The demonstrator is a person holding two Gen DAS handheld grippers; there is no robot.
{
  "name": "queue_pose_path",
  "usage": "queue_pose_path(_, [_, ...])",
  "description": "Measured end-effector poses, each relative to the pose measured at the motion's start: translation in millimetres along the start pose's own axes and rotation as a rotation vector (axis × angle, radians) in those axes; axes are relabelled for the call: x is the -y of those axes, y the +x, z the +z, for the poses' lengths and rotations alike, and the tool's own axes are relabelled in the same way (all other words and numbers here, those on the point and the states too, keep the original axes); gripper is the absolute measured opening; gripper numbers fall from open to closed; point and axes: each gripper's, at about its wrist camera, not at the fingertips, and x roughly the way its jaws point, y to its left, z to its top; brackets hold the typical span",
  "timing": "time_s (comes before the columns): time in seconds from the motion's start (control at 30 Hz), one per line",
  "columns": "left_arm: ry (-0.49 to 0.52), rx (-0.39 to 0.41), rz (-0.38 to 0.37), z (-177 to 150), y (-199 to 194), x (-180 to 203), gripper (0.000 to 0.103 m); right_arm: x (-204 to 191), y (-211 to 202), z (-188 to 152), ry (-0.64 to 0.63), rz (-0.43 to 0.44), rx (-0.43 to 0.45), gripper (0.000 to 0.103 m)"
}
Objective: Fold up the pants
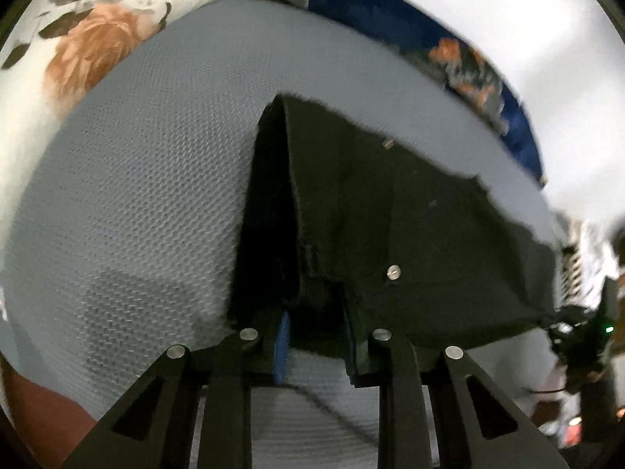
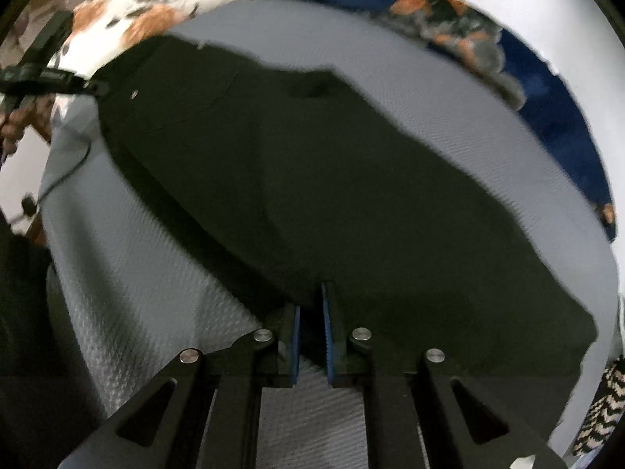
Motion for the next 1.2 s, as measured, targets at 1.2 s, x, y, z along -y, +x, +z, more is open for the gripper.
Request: queue_pose_path(1.2, [0.575, 0.217, 0.079, -28, -30, 157, 0.054, 32, 5, -13, 0.190, 0.032, 0.086, 0.035])
